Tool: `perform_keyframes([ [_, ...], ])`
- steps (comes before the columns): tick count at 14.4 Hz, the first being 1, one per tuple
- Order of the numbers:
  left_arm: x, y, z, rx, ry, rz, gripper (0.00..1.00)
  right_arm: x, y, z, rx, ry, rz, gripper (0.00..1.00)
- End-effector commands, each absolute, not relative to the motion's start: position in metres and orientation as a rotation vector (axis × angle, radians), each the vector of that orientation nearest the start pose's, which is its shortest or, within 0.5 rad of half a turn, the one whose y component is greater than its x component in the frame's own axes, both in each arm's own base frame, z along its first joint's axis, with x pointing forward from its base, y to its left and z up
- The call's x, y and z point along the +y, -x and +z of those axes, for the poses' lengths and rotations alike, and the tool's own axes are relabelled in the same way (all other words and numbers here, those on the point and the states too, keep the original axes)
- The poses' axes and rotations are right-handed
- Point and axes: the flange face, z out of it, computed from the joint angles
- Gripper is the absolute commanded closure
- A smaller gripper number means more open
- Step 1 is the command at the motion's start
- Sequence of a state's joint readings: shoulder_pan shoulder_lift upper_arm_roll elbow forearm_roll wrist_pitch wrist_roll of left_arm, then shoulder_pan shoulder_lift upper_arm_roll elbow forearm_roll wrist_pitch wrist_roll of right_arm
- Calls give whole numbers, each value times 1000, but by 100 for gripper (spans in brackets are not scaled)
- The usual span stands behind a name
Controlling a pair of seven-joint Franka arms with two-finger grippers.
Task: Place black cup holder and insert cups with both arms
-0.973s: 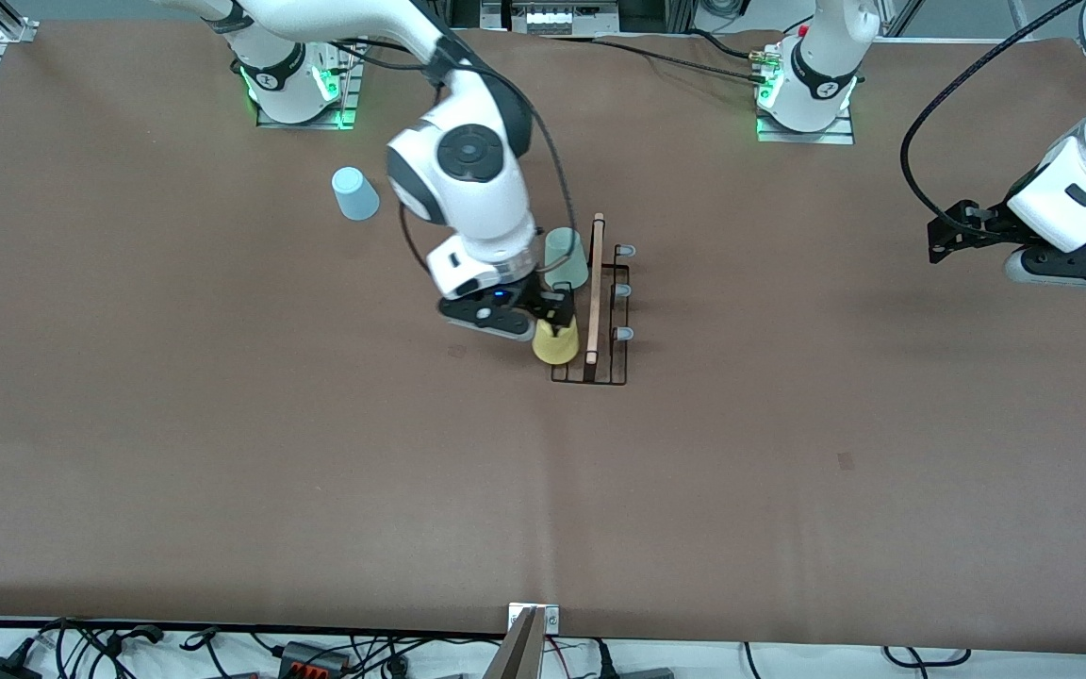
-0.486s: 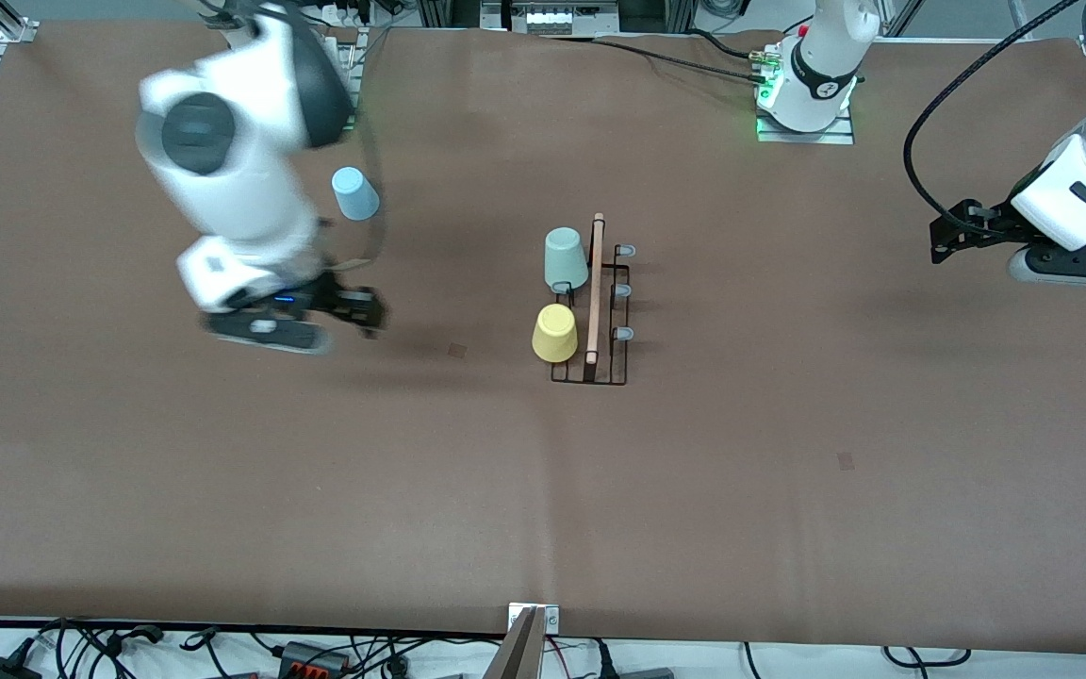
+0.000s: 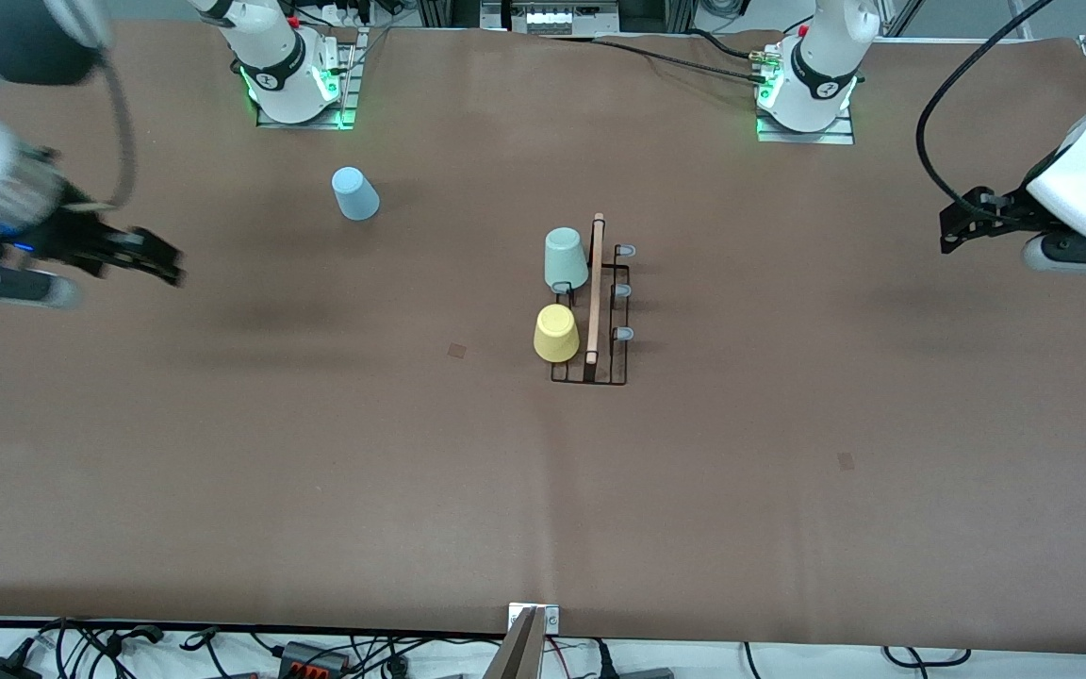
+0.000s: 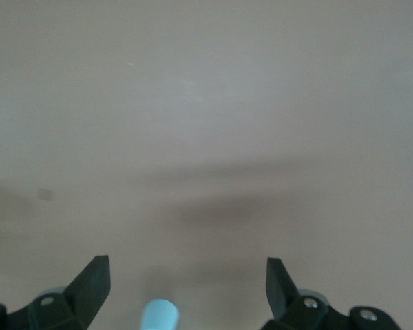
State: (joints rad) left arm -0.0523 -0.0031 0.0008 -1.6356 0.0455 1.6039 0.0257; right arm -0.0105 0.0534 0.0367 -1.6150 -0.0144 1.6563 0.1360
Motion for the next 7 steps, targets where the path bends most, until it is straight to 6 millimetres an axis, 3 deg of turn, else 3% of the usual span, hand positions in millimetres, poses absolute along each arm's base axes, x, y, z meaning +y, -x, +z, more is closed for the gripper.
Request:
perform_keyframes([
  [1, -24, -555, 605, 142, 3115, 55, 0, -36, -562, 612, 209, 3142, 15, 0],
  [3, -24, -554, 605, 132, 3117, 55, 0, -52, -554, 622, 253, 3138, 7, 0],
  [4, -26, -553, 605, 139, 3116, 67, 0, -58, -548, 621, 283, 3120, 83, 0],
  [7, -28, -552, 603, 146, 3115, 88, 0, -51, -553, 611, 266, 3122, 151, 0],
])
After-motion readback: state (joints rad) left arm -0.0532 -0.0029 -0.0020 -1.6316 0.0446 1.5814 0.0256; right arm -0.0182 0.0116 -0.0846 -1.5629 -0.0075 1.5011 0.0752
